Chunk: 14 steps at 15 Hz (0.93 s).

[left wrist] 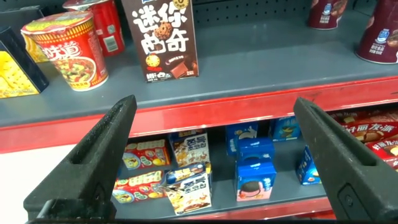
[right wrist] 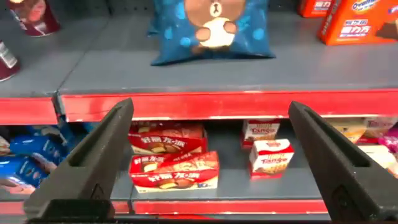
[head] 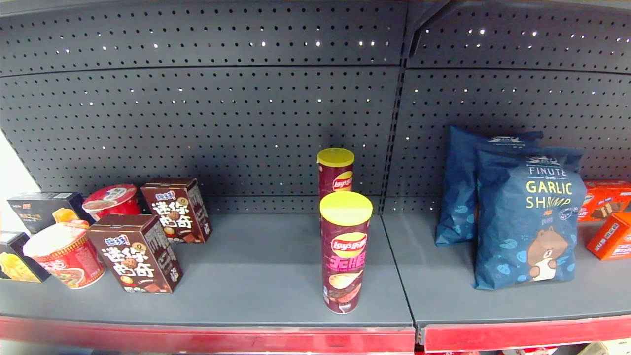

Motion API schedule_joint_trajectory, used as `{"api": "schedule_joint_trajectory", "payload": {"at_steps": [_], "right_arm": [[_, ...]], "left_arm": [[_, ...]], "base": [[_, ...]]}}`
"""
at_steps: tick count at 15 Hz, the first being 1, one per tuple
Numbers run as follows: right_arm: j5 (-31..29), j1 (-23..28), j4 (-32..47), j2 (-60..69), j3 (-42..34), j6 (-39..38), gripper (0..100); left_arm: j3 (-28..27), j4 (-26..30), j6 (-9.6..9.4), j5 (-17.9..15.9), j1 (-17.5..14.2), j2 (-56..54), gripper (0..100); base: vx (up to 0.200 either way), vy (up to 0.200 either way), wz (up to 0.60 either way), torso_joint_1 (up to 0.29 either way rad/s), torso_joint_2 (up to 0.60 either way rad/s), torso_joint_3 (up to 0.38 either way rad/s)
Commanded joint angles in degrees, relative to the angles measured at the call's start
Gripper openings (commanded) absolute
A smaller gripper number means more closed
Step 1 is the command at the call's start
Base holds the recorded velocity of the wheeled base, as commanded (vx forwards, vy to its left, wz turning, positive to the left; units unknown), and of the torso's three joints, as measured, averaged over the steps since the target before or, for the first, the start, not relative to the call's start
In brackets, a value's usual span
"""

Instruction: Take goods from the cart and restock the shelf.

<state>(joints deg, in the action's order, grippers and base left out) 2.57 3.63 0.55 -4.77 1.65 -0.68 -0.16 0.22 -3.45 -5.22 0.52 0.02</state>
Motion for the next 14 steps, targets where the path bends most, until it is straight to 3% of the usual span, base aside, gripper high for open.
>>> {"api": "schedule_joint_trajectory", "payload": {"at_steps": [1, 2, 7, 10, 12, 14], "right_arm": [[-2.57, 0.32, 0.15, -0.59, 0.20, 0.07, 100], [-5.38, 0.41, -0.28, -0.59, -0.06, 0.51, 100], [1.56, 0.32, -0.64, -0.59, -0.15, -2.22, 100], [1.65, 0.32, -0.64, -0.59, -0.15, -2.22, 100], [1.65, 0.32, -0.64, -0.59, -0.15, -2.13, 100], [1.38, 0.32, -0.64, -0.59, -0.15, -2.04, 100]], "left_arm": [[-0.02, -0.04, 0.02, 0.03, 0.00, -0.02, 100], [-0.02, -0.04, -0.07, 0.03, 0.00, -0.02, 100], [-0.02, -0.04, 0.37, 0.21, 0.00, -0.02, 100], [-0.02, -0.04, 0.11, 0.12, 0.00, -0.02, 100], [-0.02, -0.04, 0.20, 0.12, 0.00, -0.02, 100], [0.07, -0.04, 0.46, 0.30, 0.00, -0.02, 100]], "base": [[0.000, 0.000, 0.00, 0.000, 0.00, 0.000], [0.000, 0.000, 0.00, 0.000, 0.00, 0.000], [0.000, 0.000, 0.00, 0.000, 0.00, 0.000], [0.000, 0.000, 0.00, 0.000, 0.00, 0.000], [-0.200, 0.000, 0.00, 0.000, 0.00, 0.005], [0.000, 0.000, 0.00, 0.000, 0.00, 0.000]]}}
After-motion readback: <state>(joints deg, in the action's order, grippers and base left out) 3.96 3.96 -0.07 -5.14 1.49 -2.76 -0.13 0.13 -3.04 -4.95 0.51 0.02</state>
